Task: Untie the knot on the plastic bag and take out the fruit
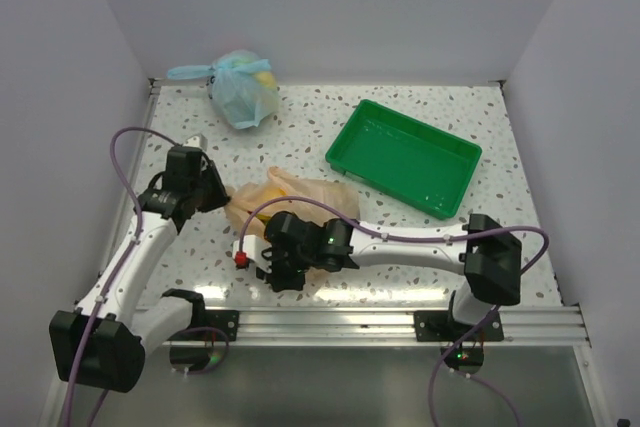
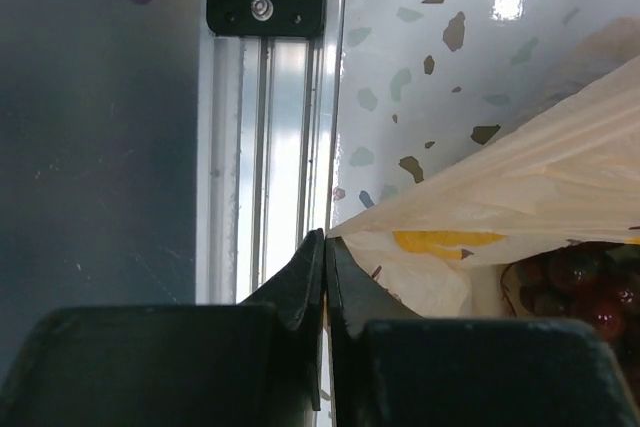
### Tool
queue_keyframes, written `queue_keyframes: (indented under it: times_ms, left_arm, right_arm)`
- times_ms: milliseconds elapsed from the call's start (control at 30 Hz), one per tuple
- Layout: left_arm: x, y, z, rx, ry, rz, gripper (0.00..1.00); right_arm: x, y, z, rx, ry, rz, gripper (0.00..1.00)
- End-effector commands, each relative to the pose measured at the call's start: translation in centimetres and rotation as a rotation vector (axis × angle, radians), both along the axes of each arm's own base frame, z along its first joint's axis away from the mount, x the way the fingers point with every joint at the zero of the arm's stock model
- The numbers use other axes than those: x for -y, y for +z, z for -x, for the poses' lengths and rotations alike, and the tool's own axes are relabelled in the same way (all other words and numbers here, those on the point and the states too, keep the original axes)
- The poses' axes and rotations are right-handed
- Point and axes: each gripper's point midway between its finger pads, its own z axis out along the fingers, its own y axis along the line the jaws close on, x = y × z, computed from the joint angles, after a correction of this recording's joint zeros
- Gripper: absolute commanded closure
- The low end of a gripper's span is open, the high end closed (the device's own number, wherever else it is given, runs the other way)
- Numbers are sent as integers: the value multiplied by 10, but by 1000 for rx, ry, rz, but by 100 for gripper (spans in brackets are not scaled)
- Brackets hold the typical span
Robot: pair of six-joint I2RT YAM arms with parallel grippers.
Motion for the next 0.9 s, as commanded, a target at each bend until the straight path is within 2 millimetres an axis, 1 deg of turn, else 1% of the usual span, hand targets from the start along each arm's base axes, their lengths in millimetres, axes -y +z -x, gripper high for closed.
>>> queue_keyframes:
  times_ms: [0, 33, 67, 100, 133, 167, 200, 233, 267, 300, 333, 367, 400, 433, 467, 500, 567, 600, 633, 667, 700, 733, 767, 800, 833, 867]
  left_arm:
    - [-4, 40, -51, 220, 87, 43, 100]
    - [-2, 43, -53, 226, 78, 44, 100]
    - [5, 49, -52, 235, 43, 70, 98]
    - [6, 55, -51, 246, 32, 71, 88]
    - [6, 59, -49, 254, 19, 61, 83]
    - [4, 70, -44, 274, 8, 47, 72]
    - [2, 76, -40, 279, 14, 43, 66]
    - [-1, 80, -36, 286, 10, 23, 58]
    - [-5, 89, -31, 308, 17, 11, 51]
    - [-7, 94, -24, 302, 19, -1, 35]
    - [-9, 102, -17, 320, 19, -6, 29]
    - [-10, 106, -12, 323, 18, -9, 24]
    - [-11, 108, -5, 311, 19, -7, 15]
    - [-11, 111, -1, 310, 22, -3, 11]
    - [-12, 118, 5, 326, 26, 5, 6]
    - [-12, 120, 11, 314, 31, 9, 1]
    - [-13, 130, 20, 332, 47, 33, 0]
    - [-12, 134, 24, 335, 53, 44, 0]
    - [-11, 139, 28, 344, 59, 68, 0]
    - [-9, 142, 30, 349, 57, 84, 0]
    - [-7, 142, 32, 346, 56, 99, 0]
    - [-4, 143, 33, 343, 58, 122, 0]
    - [-1, 143, 35, 341, 45, 139, 0]
    - [1, 141, 36, 331, 42, 148, 0]
    - [3, 137, 37, 316, 40, 158, 0]
    - [3, 137, 37, 315, 39, 162, 0]
  right_arm:
    - [17, -9, 39, -125, 116, 93, 100]
    - [16, -1, 36, -110, 104, 71, 98]
    - [14, 7, 33, -97, 82, 52, 86]
    - [9, 20, 30, -81, 69, 19, 75]
    - [7, 28, 23, -49, 37, 2, 63]
    - [3, 50, 16, -19, 0, -40, 42]
    - [2, 61, 16, -18, -4, -61, 36]
    - [0, 72, 12, -3, -22, -81, 31]
    - [0, 86, 5, 27, -65, -108, 27]
    - [-2, 102, -2, 56, -99, -136, 22]
    - [-1, 110, -8, 78, -128, -147, 20]
    - [2, 122, -20, 123, -187, -161, 19]
    - [3, 136, -27, 149, -224, -180, 17]
    - [5, 142, -34, 172, -262, -185, 17]
    - [8, 150, -39, 190, -297, -194, 17]
    - [15, 162, -58, 259, -387, -203, 17]
    - [26, 172, -76, 333, -488, -208, 16]
    - [38, 179, -95, 394, -614, -210, 16]
    - [45, 182, -104, 422, -670, -208, 14]
    - [49, 182, -109, 435, -709, -206, 12]
    - [58, 183, -119, 472, -772, -195, 10]
    - [62, 183, -124, 481, -805, -189, 9]
    - [64, 181, -127, 483, -837, -184, 6]
    - [67, 176, -130, 487, -863, -174, 5]
    - [76, 169, -139, 510, -931, -154, 3]
    - [79, 171, -142, 517, -961, -157, 2]
